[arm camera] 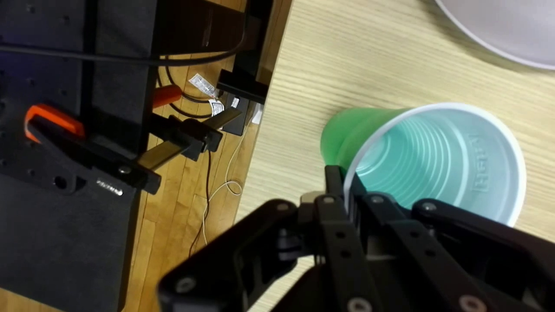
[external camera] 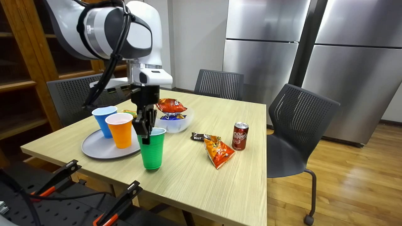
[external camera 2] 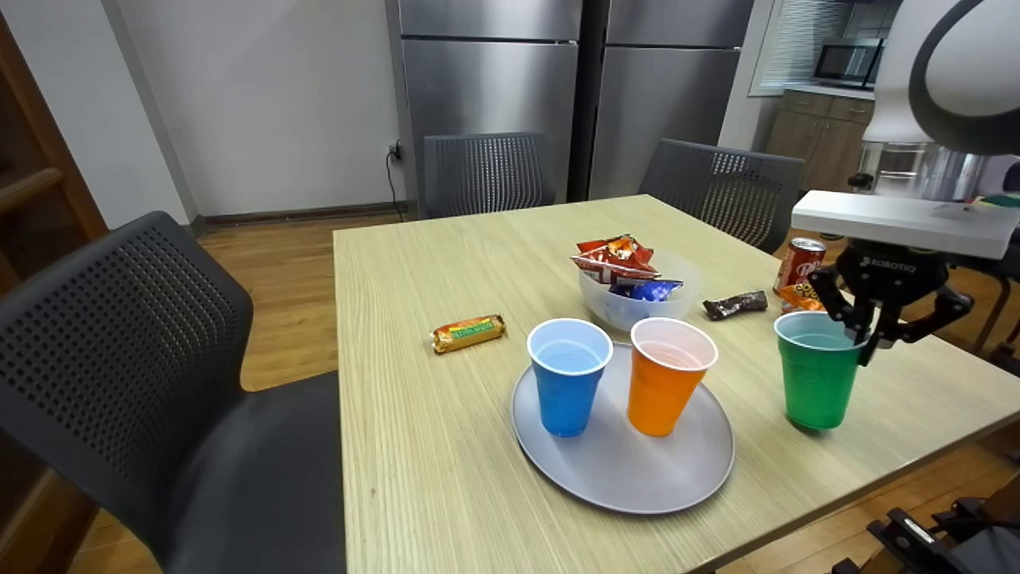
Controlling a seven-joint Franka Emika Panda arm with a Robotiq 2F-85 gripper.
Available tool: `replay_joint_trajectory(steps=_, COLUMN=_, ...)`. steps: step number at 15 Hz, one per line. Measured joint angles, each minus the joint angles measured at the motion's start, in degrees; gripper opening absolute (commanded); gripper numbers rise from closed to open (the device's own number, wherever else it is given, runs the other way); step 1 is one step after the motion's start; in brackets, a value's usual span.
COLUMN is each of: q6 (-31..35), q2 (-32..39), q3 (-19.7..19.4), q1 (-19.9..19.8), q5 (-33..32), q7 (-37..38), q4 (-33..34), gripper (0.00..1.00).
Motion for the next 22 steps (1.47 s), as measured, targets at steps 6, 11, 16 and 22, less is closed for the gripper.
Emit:
replay_joint_trajectory(steps=6, q6=0.0, q2=-1.5, q3=2.0, q1=0.8, q5=0.0, q7=0.2, q4=0.0, gripper=0.01)
replay_joint_trajectory(steps=11, q6=-0.3, q2=-5.1, q3=3.6, q1=0.8, q5=-0.9, q7=0.8, q4=0.0, gripper=0.01)
replay_joint_trajectory(steps=16, q6=-2.6, q2=-9.6, q3=5.8, q1=0.7, q5=-2.7, q7=2.4, q4=0.0, gripper=0.01)
replay_joint_trajectory(steps=22, q6=-5.0, q2=-14.1, q3=8.8, q1=0.4, q5=-2.7, q7=2.5, q4=0.1, gripper=0.01)
